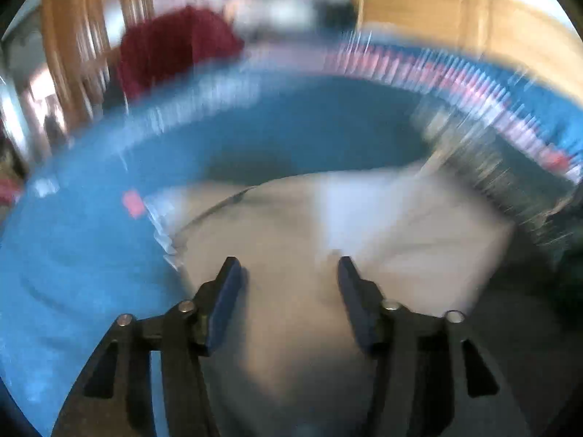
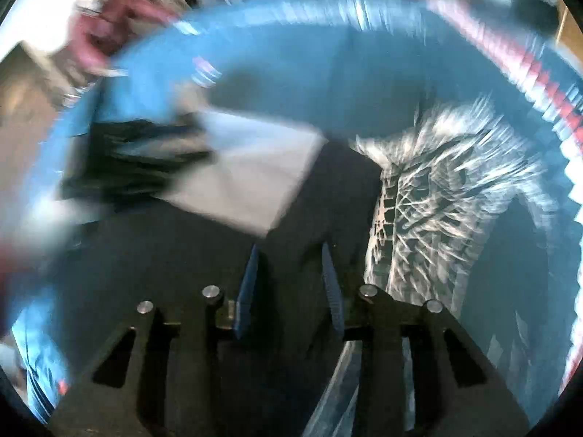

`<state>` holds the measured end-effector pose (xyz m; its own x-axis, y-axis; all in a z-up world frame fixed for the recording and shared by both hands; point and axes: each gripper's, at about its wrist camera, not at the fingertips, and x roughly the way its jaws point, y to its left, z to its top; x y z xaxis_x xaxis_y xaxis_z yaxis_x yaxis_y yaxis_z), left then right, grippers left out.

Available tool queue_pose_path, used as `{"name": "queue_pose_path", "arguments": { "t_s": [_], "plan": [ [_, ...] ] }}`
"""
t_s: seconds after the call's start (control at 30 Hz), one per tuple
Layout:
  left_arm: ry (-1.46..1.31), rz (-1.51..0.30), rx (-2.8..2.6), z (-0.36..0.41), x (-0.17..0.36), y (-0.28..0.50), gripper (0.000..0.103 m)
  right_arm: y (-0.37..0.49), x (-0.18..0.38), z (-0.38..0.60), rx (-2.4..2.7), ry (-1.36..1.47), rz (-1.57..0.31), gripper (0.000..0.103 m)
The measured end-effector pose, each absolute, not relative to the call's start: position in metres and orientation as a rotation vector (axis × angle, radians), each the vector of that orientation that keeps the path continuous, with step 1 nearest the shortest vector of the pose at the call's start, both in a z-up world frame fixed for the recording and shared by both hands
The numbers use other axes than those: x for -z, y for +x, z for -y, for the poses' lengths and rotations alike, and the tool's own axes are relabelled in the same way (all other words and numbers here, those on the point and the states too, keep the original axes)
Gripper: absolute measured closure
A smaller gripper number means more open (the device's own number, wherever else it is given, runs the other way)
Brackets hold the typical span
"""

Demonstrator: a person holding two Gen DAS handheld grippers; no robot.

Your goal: Fold large clothes

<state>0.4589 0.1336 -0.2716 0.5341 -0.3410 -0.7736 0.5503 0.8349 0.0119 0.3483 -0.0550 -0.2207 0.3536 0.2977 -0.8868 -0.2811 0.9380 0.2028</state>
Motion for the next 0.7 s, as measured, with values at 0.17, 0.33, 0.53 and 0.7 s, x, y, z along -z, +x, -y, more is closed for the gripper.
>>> {"name": "queue_pose_path", "arguments": {
  "t_s": [0.17, 0.33, 0.53, 0.7],
  "plan": [
    [0.287, -0.772, 0.546, -0.151, 0.226, 0.407, 0.048, 0.322, 0.194, 0.060, -0.343, -0.020, -1.088, 0.062],
    [0.234, -0.589, 0.734, -0.180, 0.185, 0.255, 0.048, 0.200, 0.167, 0.054, -0.388, 0.028, -0.924, 0.061],
    [0.518, -0.680, 0.751, -0.147, 0.260, 0.172, 0.038, 0.138, 0.229, 0.020, -0.389, -0.072, -0.978, 0.054],
    [0.367, -0.705, 0.651, -0.157, 0.206, 0.162, 0.038, 0.106, 0.177, 0.034, -0.345, -0.043, -0.883, 0.039]
  ]
}}
